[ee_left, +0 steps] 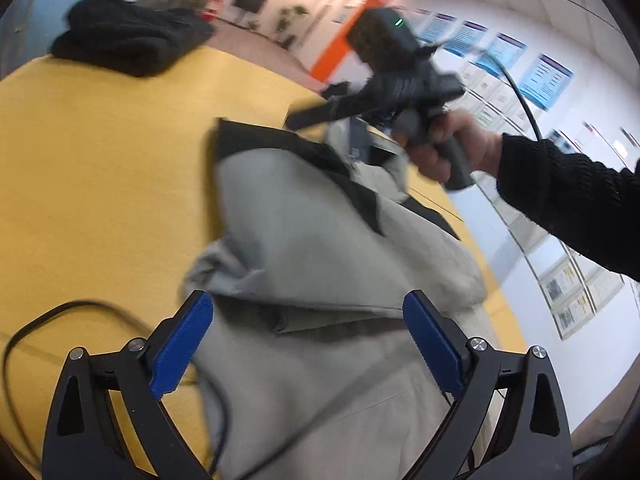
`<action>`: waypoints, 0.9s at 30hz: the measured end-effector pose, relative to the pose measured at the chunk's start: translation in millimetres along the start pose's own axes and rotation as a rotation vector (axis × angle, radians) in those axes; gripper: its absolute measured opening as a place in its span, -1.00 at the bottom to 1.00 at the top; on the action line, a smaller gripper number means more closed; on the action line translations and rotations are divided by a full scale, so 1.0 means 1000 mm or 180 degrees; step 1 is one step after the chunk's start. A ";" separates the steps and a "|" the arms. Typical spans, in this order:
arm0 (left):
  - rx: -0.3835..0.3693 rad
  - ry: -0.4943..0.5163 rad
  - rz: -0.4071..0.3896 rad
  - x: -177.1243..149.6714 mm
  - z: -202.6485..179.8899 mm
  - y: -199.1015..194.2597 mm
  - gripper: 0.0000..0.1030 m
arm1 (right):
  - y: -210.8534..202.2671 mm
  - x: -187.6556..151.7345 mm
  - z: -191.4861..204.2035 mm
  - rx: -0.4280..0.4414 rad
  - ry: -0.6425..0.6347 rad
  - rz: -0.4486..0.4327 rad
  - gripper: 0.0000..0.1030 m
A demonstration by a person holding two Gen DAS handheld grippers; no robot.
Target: Fold clothes
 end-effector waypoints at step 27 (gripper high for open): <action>-0.0477 0.0267 0.0254 -0.020 -0.025 0.038 0.96 | -0.044 -0.022 -0.024 0.0516 0.0262 -0.0443 -0.97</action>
Point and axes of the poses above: each gripper's, at about its wrist camera, not at the fingertips, and y roughly the way its jaws point, z to its left, x to its top, the point moved 9 cm from there along y, roughly the way its jaws point, and after that the axes turned 6 degrees about -y, right-handed, at the moved point
